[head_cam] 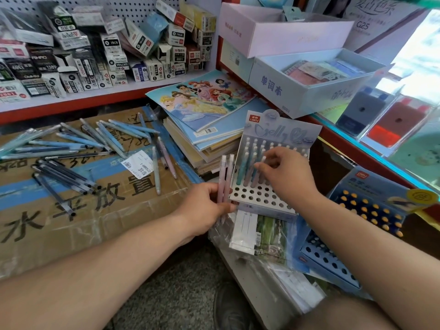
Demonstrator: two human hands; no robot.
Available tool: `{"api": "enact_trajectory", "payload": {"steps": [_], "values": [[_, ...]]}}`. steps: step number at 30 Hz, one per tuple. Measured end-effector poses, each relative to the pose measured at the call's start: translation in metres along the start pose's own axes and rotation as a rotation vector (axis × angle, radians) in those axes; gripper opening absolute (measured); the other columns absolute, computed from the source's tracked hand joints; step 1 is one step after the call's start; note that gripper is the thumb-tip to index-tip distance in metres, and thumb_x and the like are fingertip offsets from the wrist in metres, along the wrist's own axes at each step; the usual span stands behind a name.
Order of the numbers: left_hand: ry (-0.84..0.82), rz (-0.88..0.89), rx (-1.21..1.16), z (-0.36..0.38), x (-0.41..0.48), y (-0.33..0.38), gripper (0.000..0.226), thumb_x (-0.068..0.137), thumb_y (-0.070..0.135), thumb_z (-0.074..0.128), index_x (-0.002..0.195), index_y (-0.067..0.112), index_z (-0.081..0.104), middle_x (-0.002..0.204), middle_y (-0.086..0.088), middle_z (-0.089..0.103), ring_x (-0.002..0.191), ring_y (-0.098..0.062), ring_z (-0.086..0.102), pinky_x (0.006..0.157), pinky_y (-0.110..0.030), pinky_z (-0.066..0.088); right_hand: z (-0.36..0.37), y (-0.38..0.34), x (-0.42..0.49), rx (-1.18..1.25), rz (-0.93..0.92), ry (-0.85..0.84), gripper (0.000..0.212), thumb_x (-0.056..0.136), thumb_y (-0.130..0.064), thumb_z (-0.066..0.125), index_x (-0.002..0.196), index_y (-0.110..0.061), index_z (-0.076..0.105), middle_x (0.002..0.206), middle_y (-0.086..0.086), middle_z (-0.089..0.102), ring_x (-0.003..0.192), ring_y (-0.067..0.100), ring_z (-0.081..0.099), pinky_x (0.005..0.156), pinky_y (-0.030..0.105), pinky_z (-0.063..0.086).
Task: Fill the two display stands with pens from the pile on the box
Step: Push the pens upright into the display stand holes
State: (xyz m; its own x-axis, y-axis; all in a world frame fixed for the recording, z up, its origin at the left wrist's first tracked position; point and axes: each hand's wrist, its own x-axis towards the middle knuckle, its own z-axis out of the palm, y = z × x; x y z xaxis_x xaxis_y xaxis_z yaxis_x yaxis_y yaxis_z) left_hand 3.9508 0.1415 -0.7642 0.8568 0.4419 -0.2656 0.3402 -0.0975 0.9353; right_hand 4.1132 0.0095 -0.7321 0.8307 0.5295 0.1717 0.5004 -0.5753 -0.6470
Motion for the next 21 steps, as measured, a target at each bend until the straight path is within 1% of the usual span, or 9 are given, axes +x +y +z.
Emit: {"api": "enact_trajectory", "payload": {"steps": [2, 5, 8, 12, 14, 16, 18, 20, 21], "values": [[-0.005, 0.013, 0.019, 0.001, 0.0, 0.0, 0.035, 0.085, 0.01, 0.081, 0.117, 0.02, 0.071, 0.103, 0.013, 0.073, 0.092, 0.004, 0.066, 0.069, -0.006, 0.049, 0.004, 0.0, 0.001, -0.029, 0.002, -0.006, 0.02, 0.091, -0.032, 0.076, 0.103, -0.019, 0.066, 0.086, -0.01, 0.065, 0.082, 0.01, 0.065, 0.073, 0.033, 0.058], [-0.004, 0.028, 0.025, 0.002, 0.001, -0.001, 0.032, 0.084, 0.009, 0.081, 0.113, 0.022, 0.072, 0.101, 0.014, 0.073, 0.09, 0.006, 0.066, 0.067, -0.003, 0.048, 0.005, -0.003, 0.003, -0.09, -0.003, 0.0, 0.02, 0.089, -0.033, 0.078, 0.095, -0.018, 0.067, 0.081, -0.006, 0.066, 0.078, 0.014, 0.065, 0.076, 0.043, 0.059], [-0.011, 0.038, 0.025, 0.002, 0.0, -0.001, 0.031, 0.084, 0.01, 0.081, 0.113, 0.019, 0.074, 0.102, 0.011, 0.075, 0.09, 0.005, 0.068, 0.067, -0.003, 0.049, 0.004, -0.003, 0.005, -0.159, 0.013, -0.011, 0.024, 0.087, -0.041, 0.078, 0.089, -0.02, 0.067, 0.077, -0.007, 0.066, 0.075, 0.014, 0.065, 0.075, 0.044, 0.059], [-0.011, 0.045, 0.04, 0.001, -0.001, 0.0, 0.033, 0.084, 0.012, 0.081, 0.116, 0.018, 0.074, 0.105, 0.01, 0.075, 0.094, 0.002, 0.068, 0.071, -0.006, 0.051, -0.003, -0.002, 0.0, -0.177, 0.08, -0.014, 0.035, 0.084, -0.053, 0.077, 0.082, -0.023, 0.06, 0.074, -0.005, 0.066, 0.069, 0.013, 0.064, 0.064, 0.039, 0.056], [-0.014, 0.051, 0.043, 0.001, -0.001, 0.001, 0.033, 0.084, 0.012, 0.081, 0.116, 0.02, 0.073, 0.104, 0.012, 0.074, 0.092, 0.005, 0.067, 0.071, -0.004, 0.05, -0.006, -0.008, -0.005, -0.062, 0.09, 0.005, 0.032, 0.089, -0.05, 0.072, 0.083, -0.021, 0.061, 0.073, -0.002, 0.066, 0.066, 0.013, 0.063, 0.059, 0.036, 0.054], [-0.025, 0.061, 0.056, 0.002, -0.001, 0.001, 0.033, 0.084, 0.014, 0.082, 0.115, 0.022, 0.074, 0.103, 0.014, 0.074, 0.091, 0.007, 0.067, 0.075, -0.006, 0.051, -0.008, -0.017, -0.011, 0.168, 0.098, -0.064, 0.024, 0.095, -0.042, 0.068, 0.089, -0.02, 0.065, 0.074, 0.004, 0.068, 0.062, 0.014, 0.065, 0.056, 0.039, 0.057], [-0.04, 0.068, 0.082, 0.005, -0.002, 0.001, 0.031, 0.083, 0.016, 0.083, 0.112, 0.021, 0.075, 0.101, 0.011, 0.076, 0.092, 0.001, 0.07, 0.087, -0.018, 0.056, -0.006, -0.024, -0.018, 0.342, 0.109, -0.207, 0.017, 0.097, -0.033, 0.068, 0.096, -0.016, 0.069, 0.076, 0.007, 0.07, 0.059, 0.012, 0.066, 0.056, 0.036, 0.058], [-0.056, 0.081, 0.112, 0.008, -0.002, 0.0, 0.029, 0.082, 0.018, 0.084, 0.11, 0.021, 0.076, 0.099, 0.008, 0.077, 0.093, -0.005, 0.072, 0.091, -0.028, 0.058, -0.004, -0.025, -0.021, 0.389, 0.098, -0.303, 0.014, 0.098, -0.027, 0.068, 0.094, -0.014, 0.071, 0.072, 0.008, 0.071, 0.061, 0.019, 0.068, 0.062, 0.043, 0.061], [-0.061, 0.087, 0.118, 0.01, -0.001, 0.001, 0.029, 0.082, 0.018, 0.084, 0.11, 0.021, 0.076, 0.098, 0.007, 0.077, 0.093, -0.007, 0.072, 0.091, -0.03, 0.058, -0.004, -0.025, -0.021, 0.397, 0.096, -0.316, 0.014, 0.098, -0.025, 0.068, 0.091, -0.013, 0.071, 0.07, 0.008, 0.071, 0.062, 0.023, 0.069, 0.066, 0.047, 0.062]]}}
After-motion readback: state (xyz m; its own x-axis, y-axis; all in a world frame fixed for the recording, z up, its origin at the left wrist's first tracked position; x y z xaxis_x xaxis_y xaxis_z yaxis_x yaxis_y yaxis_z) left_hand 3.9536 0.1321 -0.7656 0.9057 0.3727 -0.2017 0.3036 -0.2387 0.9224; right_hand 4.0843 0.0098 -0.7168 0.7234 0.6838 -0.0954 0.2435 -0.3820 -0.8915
